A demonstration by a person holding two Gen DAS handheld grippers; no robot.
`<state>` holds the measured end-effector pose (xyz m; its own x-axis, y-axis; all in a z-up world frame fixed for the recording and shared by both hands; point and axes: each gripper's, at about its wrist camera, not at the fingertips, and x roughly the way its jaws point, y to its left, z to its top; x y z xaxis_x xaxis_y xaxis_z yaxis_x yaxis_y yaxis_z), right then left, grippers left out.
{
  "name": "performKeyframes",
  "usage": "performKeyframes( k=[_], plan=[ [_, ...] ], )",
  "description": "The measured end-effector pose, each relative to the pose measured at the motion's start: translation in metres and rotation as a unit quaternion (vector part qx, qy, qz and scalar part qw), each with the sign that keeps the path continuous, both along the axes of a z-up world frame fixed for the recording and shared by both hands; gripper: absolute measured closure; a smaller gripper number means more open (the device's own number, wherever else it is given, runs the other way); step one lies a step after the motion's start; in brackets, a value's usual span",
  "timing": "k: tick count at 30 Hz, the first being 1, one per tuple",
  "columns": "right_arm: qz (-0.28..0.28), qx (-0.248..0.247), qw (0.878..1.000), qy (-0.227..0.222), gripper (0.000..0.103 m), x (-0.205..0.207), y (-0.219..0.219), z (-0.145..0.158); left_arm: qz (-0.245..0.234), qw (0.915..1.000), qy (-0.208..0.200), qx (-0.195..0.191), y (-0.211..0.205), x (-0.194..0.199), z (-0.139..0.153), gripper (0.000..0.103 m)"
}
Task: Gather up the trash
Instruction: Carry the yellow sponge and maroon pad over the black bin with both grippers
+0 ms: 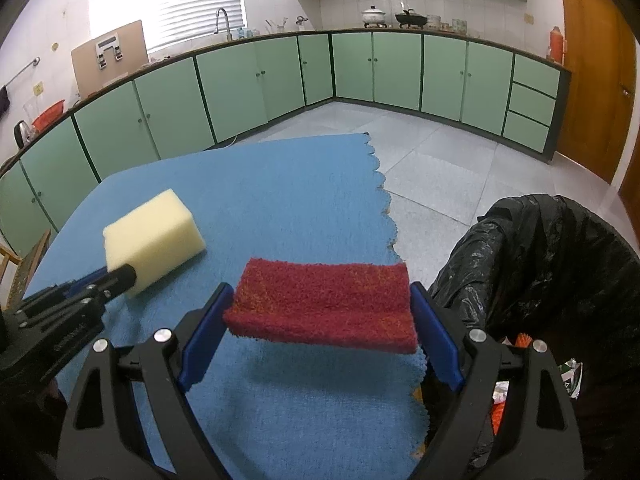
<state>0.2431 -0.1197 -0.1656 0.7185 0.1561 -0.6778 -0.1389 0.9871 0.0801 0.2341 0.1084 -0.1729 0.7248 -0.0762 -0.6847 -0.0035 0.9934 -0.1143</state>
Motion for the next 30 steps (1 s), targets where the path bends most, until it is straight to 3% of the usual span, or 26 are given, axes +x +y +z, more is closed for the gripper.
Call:
performKeyframes(
  k=[6,15,30],
  plan=[
    [0.004,0.007,1.000,-0.007,0.019,-0.008,-0.001,0.008,-0.001,0.9999,-0.011,-0.001,0.003,-0.012,0.011,0.080],
    [0.013,0.010,0.999,-0.043,0.019,-0.029,-0.009,0.046,-0.009,0.9993,-0.036,0.000,-0.004,-0.029,0.042,0.080],
    [-0.022,0.006,0.996,-0.089,0.019,-0.077,-0.067,0.100,-0.081,0.9931,-0.084,-0.008,-0.069,-0.059,0.088,0.080]
  ],
)
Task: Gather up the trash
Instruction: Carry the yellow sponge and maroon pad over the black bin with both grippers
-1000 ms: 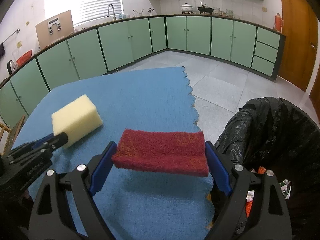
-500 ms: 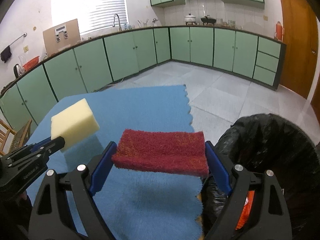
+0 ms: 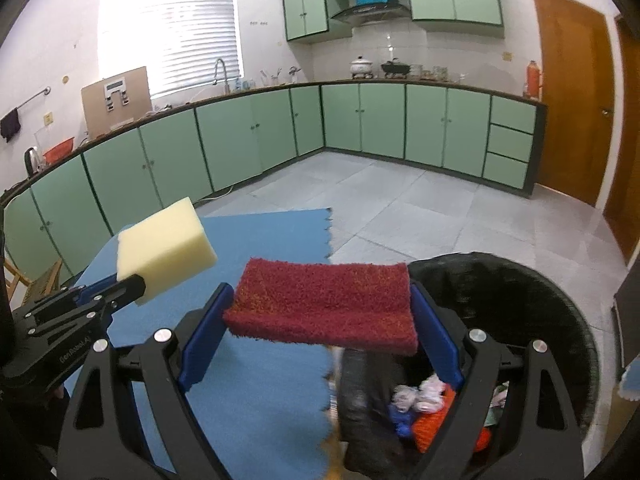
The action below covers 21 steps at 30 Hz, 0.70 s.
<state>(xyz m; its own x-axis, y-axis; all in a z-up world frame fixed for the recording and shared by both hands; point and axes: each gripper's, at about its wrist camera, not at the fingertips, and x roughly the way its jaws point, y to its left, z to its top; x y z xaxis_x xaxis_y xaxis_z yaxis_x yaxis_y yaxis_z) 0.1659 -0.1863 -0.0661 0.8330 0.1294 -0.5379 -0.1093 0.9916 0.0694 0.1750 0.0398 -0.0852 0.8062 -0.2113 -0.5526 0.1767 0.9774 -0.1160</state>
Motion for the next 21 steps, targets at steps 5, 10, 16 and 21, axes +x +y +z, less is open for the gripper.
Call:
performKeyframes(
  k=[5,10,16,21],
  plan=[
    [-0.027,-0.008,1.000,-0.011,0.019,-0.016,-0.035,0.008,-0.038,0.9993,-0.006,-0.005,-0.035,-0.003,0.006,0.080],
    [-0.060,-0.016,0.998,-0.015,0.019,-0.031,-0.075,0.009,-0.075,0.9971,-0.010,-0.007,-0.076,-0.004,0.009,0.080],
    [-0.094,-0.019,0.995,-0.017,0.019,-0.040,-0.116,0.004,-0.113,0.9935,-0.013,-0.008,-0.118,0.001,0.010,0.080],
    [-0.116,-0.020,0.993,-0.011,0.019,-0.044,-0.149,-0.007,-0.143,0.9897,-0.003,-0.002,-0.151,0.009,0.001,0.080]
  ],
)
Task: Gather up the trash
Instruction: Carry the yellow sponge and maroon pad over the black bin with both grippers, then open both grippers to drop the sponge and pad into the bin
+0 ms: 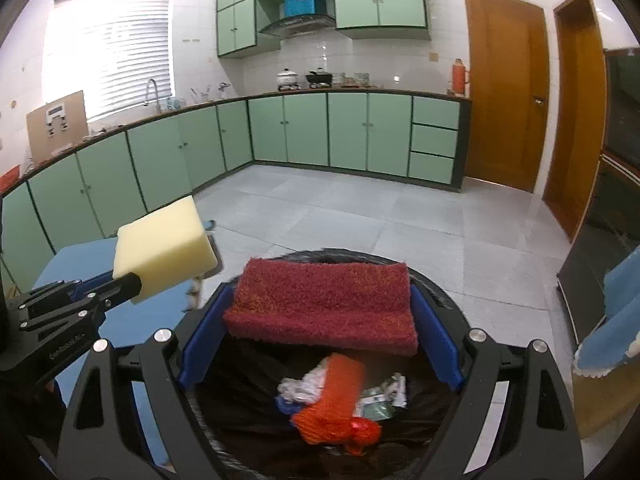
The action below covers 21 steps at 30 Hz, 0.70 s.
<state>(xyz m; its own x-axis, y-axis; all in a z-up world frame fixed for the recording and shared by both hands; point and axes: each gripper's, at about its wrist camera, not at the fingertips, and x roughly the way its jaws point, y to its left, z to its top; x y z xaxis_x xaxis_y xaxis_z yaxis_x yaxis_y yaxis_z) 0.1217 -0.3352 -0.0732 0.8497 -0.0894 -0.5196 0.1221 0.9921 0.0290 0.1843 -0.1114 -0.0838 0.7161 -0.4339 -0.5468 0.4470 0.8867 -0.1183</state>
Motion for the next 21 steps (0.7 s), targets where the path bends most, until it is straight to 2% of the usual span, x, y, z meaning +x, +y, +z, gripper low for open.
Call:
performKeyframes(
  k=[17,20,21],
  plan=[
    [-0.040,0.015,0.998,0.049,0.019,0.019,-0.057,-0.065,-0.044,0.9974,0.036,0.043,-0.061,0.028,-0.046,0.080],
    [-0.043,0.013,0.997,0.059,0.017,0.022,-0.060,-0.074,-0.051,0.9965,0.045,0.048,-0.069,0.032,-0.050,0.078],
    [-0.045,0.013,0.997,0.063,0.013,0.023,-0.063,-0.076,-0.053,0.9963,0.048,0.048,-0.070,0.036,-0.050,0.077]
  ],
)
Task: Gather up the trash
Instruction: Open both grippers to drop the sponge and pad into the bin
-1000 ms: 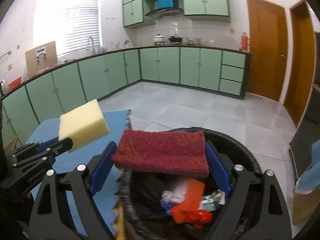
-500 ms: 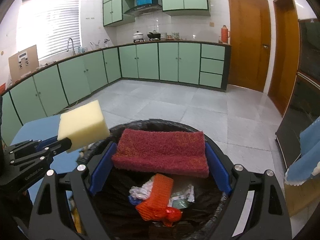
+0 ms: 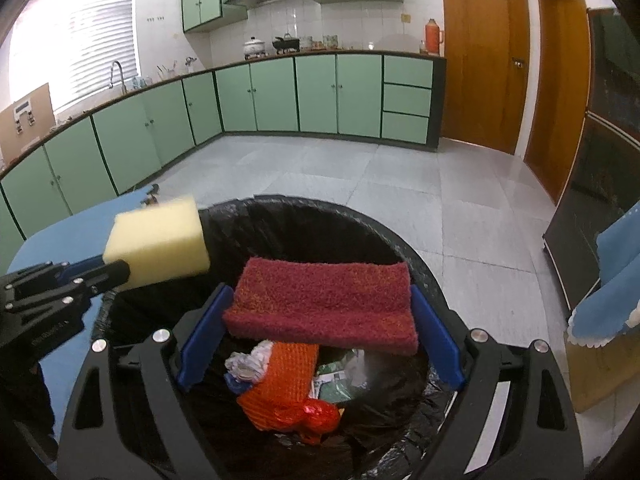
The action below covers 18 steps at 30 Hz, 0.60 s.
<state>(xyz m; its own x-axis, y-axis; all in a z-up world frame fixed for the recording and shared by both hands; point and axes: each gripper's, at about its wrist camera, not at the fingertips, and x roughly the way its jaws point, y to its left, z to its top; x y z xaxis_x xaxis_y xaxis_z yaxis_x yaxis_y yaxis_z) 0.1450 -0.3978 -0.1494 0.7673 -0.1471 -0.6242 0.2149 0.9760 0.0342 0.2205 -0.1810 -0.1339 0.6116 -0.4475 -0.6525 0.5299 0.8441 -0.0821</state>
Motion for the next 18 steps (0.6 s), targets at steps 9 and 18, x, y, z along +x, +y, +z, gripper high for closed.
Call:
performKeyframes(
  k=[9,18],
  plan=[
    [-0.009,0.017,1.000,0.006,0.007,-0.003,-0.005,-0.004,0.011,0.9999,0.000,-0.010,0.018,0.001,0.005,0.040],
    [0.022,0.022,0.999,-0.019,0.007,-0.024,0.023,0.040,0.034,0.9988,-0.025,-0.024,0.054,-0.026,0.039,0.021]
  ],
)
